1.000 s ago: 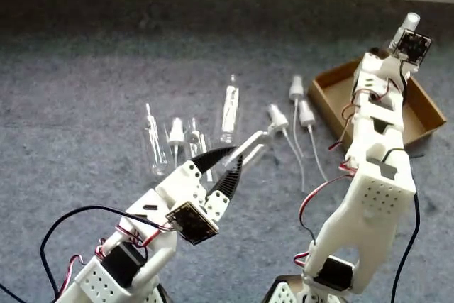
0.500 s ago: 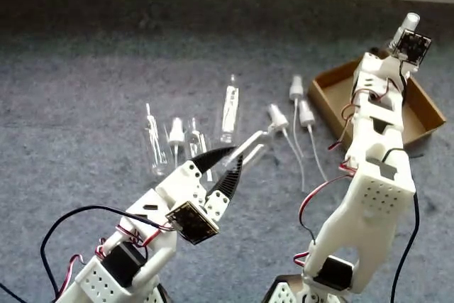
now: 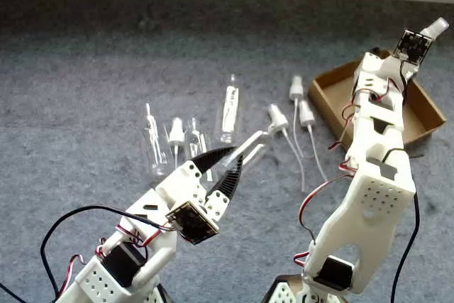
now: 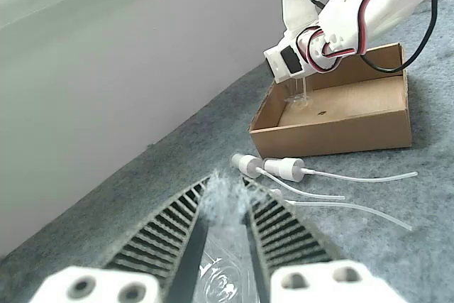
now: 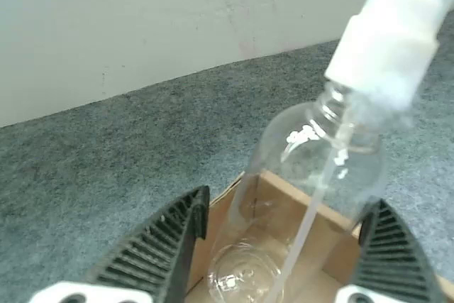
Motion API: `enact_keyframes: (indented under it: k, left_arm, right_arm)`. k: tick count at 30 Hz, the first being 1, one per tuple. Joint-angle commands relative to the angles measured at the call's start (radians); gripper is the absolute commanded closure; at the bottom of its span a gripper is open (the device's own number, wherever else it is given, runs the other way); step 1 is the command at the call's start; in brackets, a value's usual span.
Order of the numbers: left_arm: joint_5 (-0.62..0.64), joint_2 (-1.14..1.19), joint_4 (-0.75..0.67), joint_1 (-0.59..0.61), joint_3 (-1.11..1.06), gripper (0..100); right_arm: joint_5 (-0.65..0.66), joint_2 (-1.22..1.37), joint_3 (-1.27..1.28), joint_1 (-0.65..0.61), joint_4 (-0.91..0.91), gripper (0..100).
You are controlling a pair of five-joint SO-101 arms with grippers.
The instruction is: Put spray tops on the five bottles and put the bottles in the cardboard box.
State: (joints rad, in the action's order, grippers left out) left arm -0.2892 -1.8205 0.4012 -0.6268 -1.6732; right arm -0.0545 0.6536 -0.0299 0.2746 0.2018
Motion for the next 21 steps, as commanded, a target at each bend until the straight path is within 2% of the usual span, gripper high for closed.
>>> enact_keyframes:
  k: [1, 14, 21]
  left_arm:
    - [0.006, -0.007, 0.005, -0.012, -0.022, 100]
    - [0.006, -0.007, 0.005, -0.012, -0.022, 100]
    - [0.006, -0.007, 0.005, -0.012, -0.022, 100]
  right_arm:
    - [0.012, -0.022, -0.058, -0.007, 0.024, 69.3]
    - [0.014, -0.022, -0.058, -0.005, 0.024, 70.0]
    - [0.014, -0.022, -0.058, -0.001, 0.024, 81.1]
